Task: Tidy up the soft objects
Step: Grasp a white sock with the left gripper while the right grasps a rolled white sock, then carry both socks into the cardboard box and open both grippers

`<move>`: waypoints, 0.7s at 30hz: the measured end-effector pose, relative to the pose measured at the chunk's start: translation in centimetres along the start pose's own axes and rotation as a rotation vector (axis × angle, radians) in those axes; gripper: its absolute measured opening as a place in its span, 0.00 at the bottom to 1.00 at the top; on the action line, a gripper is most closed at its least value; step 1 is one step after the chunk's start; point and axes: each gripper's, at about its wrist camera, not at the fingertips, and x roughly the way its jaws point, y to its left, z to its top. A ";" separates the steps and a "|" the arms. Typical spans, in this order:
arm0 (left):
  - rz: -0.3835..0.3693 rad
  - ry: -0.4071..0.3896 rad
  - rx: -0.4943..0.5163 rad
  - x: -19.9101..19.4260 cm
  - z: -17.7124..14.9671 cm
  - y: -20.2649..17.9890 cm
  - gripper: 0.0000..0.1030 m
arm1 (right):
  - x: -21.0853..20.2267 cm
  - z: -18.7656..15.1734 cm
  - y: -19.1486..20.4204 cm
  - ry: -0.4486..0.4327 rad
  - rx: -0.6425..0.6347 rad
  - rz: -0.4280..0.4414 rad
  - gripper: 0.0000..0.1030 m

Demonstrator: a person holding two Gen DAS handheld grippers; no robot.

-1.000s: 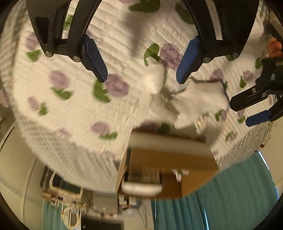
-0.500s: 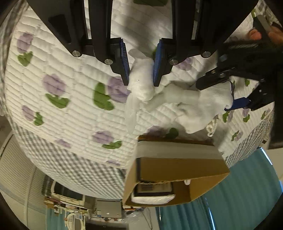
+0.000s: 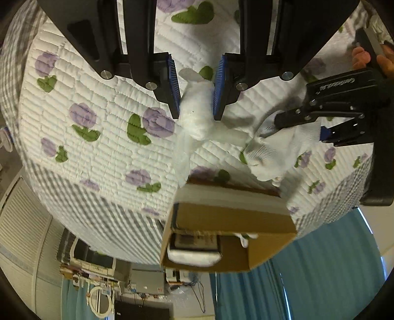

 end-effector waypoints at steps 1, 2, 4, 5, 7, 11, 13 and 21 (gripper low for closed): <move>-0.003 -0.013 0.010 -1.1 -0.2 -0.1 0.44 | -0.7 0.1 0.2 -0.011 -0.003 0.000 0.25; -0.012 -0.029 0.016 -2.6 -0.3 -0.1 0.44 | -1.5 0.2 0.4 -0.023 -0.006 0.000 0.25; -0.033 -0.059 0.019 -5.2 -0.2 -0.1 0.44 | -3.2 0.5 1.0 -0.048 -0.015 0.000 0.25; -0.038 -0.072 0.022 -6.2 -0.1 -0.1 0.44 | -3.9 0.6 1.3 -0.060 -0.019 0.000 0.25; -0.038 -0.106 0.037 -8.5 0.1 -0.2 0.44 | -5.8 0.9 1.8 -0.089 -0.027 0.001 0.25; -0.042 -0.172 0.048 -12.5 1.5 -0.1 0.44 | -8.8 1.7 2.5 -0.138 -0.033 0.014 0.25; -0.041 -0.199 0.048 -14.0 2.4 0.0 0.44 | -10.3 2.4 2.9 -0.166 -0.040 0.012 0.25; 0.024 -0.316 0.079 -15.7 6.8 0.0 0.44 | -13.7 7.4 3.6 -0.283 -0.079 0.028 0.25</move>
